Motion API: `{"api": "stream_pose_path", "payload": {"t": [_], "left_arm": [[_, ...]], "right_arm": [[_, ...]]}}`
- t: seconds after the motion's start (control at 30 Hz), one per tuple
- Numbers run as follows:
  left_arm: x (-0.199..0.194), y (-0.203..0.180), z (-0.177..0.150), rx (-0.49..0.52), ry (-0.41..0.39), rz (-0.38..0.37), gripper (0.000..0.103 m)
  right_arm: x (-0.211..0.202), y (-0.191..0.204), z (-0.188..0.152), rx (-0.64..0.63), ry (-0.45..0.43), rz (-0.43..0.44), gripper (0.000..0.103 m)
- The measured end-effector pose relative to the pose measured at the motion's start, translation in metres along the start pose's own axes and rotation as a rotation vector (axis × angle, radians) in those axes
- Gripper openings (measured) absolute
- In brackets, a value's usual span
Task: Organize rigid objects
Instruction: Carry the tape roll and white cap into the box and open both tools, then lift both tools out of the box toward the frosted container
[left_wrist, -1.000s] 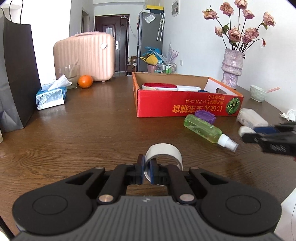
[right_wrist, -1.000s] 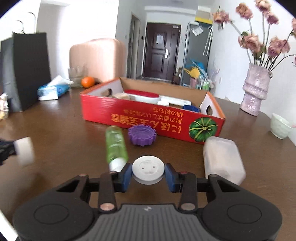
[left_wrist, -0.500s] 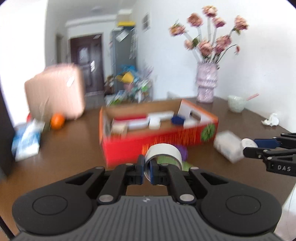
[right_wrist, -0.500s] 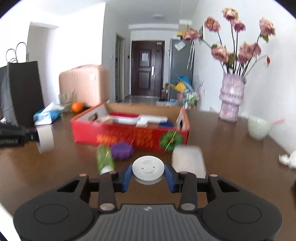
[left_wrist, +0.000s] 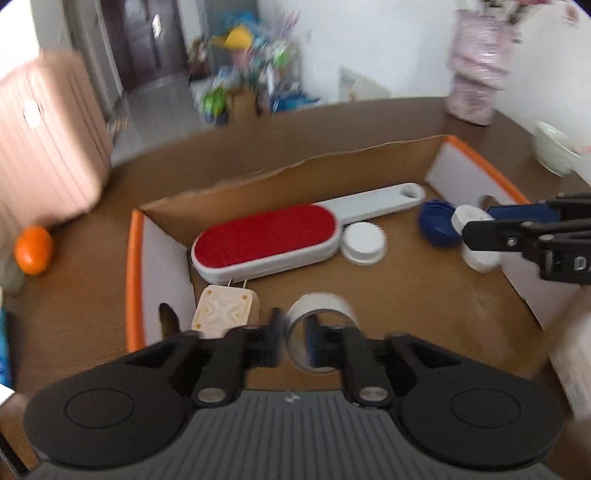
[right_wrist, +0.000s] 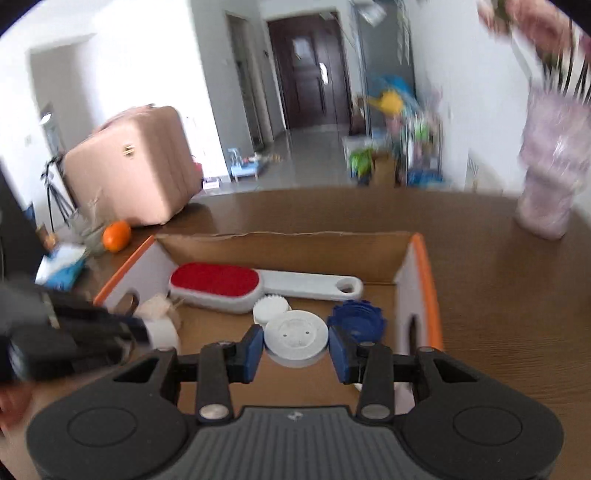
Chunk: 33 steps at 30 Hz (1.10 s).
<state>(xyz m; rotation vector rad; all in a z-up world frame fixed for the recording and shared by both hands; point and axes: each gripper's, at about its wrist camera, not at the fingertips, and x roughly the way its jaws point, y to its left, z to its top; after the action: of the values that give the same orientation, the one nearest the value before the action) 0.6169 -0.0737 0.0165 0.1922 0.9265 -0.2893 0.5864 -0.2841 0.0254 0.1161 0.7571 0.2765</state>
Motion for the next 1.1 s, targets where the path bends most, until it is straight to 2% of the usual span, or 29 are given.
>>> {"api": "stream_pose_path", "payload": {"t": [0.03, 0.13, 0.2, 0.27, 0.4, 0.47, 0.6, 0.67, 0.73, 0.9, 1.1], "left_arm": [[0.005, 0.004, 0.001, -0.014, 0.007, -0.017, 0.047], [0.006, 0.011, 0.005, -0.027, -0.008, -0.055, 0.050], [-0.002, 0.015, 0.006, -0.031, -0.053, -0.044, 0.063], [-0.010, 0.019, 0.007, -0.027, -0.079, -0.046, 0.066], [-0.028, 0.027, 0.007, -0.048, -0.088, -0.026, 0.068], [-0.042, 0.031, 0.005, -0.063, -0.092, -0.013, 0.069], [-0.083, 0.039, -0.008, -0.080, -0.114, 0.020, 0.079], [-0.109, 0.039, -0.020, -0.062, -0.149, 0.041, 0.082], [-0.137, 0.041, -0.034, -0.064, -0.187, 0.062, 0.085], [-0.202, 0.049, -0.084, -0.134, -0.312, 0.080, 0.099], [-0.248, 0.046, -0.133, -0.156, -0.357, 0.086, 0.099]], "right_arm": [[0.015, 0.000, 0.007, 0.004, 0.021, -0.020, 0.039], [0.044, 0.005, 0.018, -0.003, 0.037, -0.054, 0.040], [0.050, 0.008, 0.018, 0.002, 0.030, -0.051, 0.043], [0.049, 0.010, 0.019, 0.001, 0.008, -0.062, 0.052], [0.035, 0.013, 0.025, -0.013, -0.004, -0.070, 0.053], [0.020, 0.018, 0.027, -0.039, -0.015, -0.087, 0.053], [-0.025, 0.026, 0.028, -0.077, -0.039, -0.116, 0.056], [-0.049, 0.027, 0.027, -0.101, -0.044, -0.128, 0.064], [-0.077, 0.030, 0.020, -0.149, -0.033, -0.126, 0.068], [-0.144, 0.039, -0.008, -0.200, -0.068, -0.139, 0.076], [-0.205, 0.059, -0.048, -0.224, -0.133, -0.109, 0.081]]}}
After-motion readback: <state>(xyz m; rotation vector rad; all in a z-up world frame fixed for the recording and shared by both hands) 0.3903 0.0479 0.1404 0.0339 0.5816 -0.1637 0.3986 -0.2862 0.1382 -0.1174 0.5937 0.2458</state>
